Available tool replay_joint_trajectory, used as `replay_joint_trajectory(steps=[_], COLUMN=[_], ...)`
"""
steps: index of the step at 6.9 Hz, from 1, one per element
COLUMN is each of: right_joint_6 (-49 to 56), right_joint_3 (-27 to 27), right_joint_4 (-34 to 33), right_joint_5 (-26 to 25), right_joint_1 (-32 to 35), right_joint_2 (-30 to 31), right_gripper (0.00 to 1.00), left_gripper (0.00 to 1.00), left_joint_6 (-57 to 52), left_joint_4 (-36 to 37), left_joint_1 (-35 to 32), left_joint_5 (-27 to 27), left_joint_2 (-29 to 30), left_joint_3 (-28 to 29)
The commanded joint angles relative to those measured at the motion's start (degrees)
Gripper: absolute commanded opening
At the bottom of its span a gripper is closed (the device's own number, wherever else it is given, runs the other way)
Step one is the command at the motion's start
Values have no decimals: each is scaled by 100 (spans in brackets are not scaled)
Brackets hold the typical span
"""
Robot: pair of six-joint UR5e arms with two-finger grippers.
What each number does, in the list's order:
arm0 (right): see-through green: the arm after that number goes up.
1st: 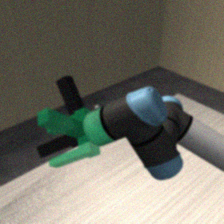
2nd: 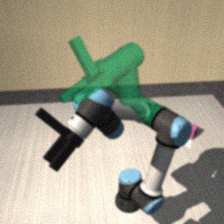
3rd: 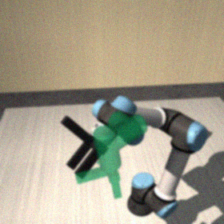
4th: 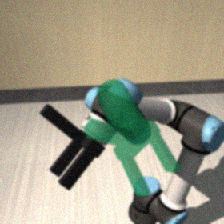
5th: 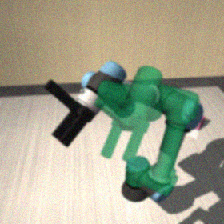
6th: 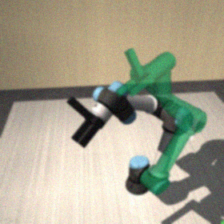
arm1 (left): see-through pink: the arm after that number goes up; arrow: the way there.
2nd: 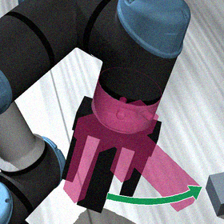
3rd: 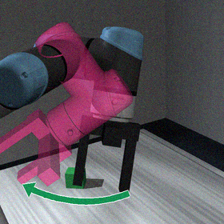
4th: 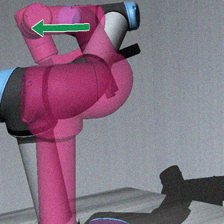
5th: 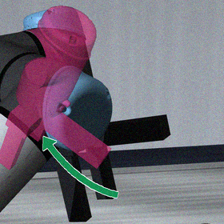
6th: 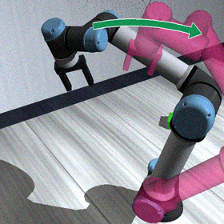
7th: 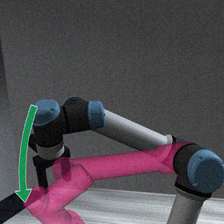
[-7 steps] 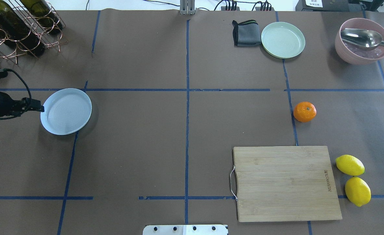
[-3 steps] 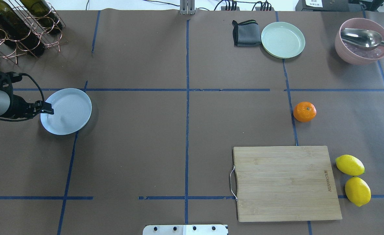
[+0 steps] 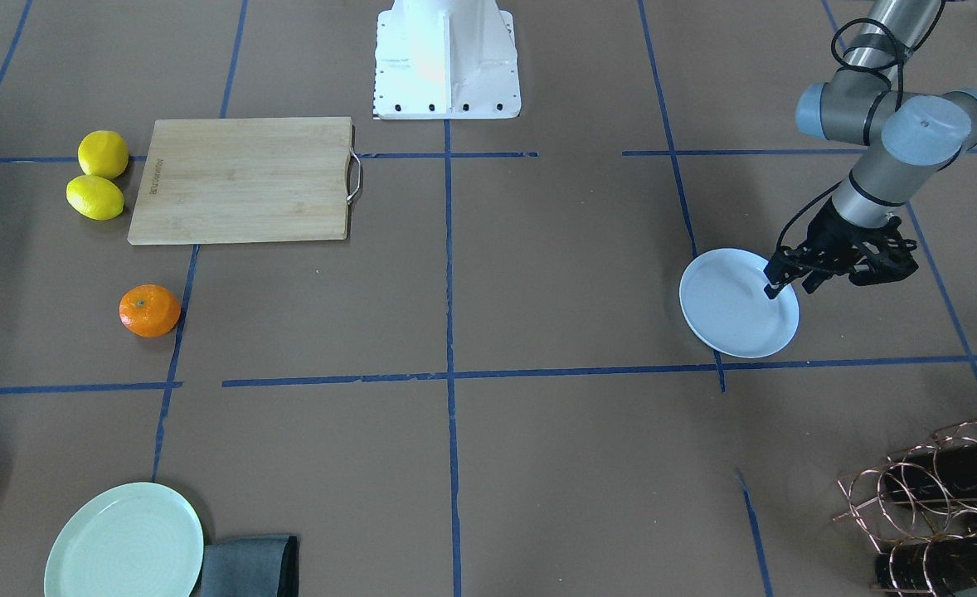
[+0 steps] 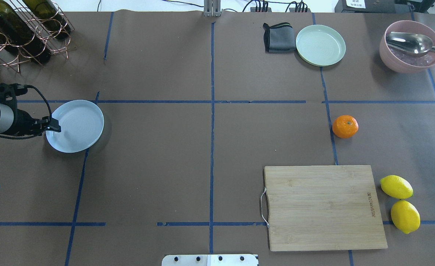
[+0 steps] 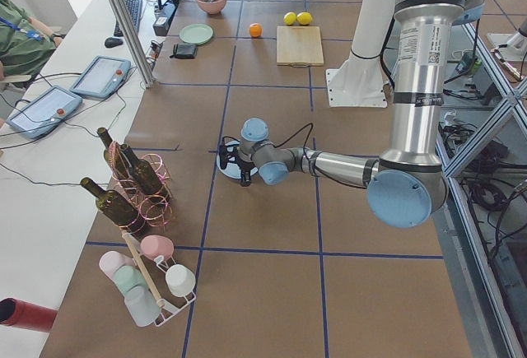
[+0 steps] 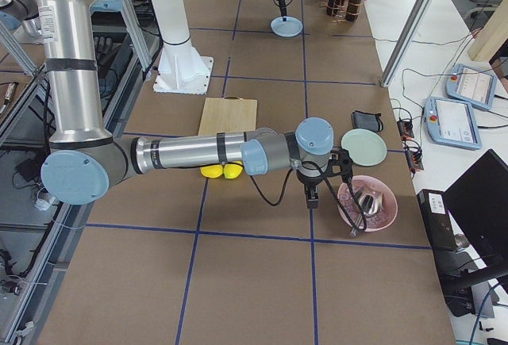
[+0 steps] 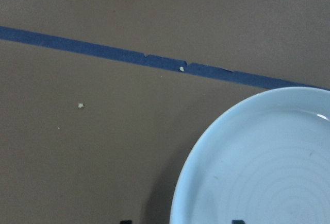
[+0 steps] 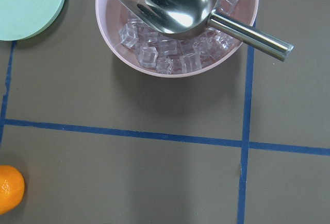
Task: Pick orange to plate
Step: 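Reach the left gripper to the white plate and grip its rim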
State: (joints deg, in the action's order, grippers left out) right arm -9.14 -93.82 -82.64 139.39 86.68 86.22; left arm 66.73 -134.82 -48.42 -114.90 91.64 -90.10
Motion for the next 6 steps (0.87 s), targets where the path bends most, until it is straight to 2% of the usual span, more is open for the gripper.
replay_joint_trajectory(steps=[1,2,3,4,5,6], right_joint_6=[0,-9,0,-9,-9,-9], right_joint_3=[4,-5,-5,-5,-13,-57], right_joint_4=[2,2,2,2,2,2], right_joint_5=[0,0,0,0,0,9], right_joint_1=[-2,-2,-2,-2,7,-2], right_joint_2=[0,-9,-9,-18,-18,-18], right_gripper=[100,100,100,100,100,100], left_gripper=[41,16,0,0,0,0], left_joint_6=[7,7,7,33,7,-45], left_joint_4=[0,0,0,35,288,1091], left_joint_1=[17,17,17,0,-70,-549], left_joint_5=[11,11,3,-32,-215,-591], left_joint_2=[-6,-6,-15,-15,-110,-24], left_joint_3=[-25,-16,-16,-146,-574,-1005])
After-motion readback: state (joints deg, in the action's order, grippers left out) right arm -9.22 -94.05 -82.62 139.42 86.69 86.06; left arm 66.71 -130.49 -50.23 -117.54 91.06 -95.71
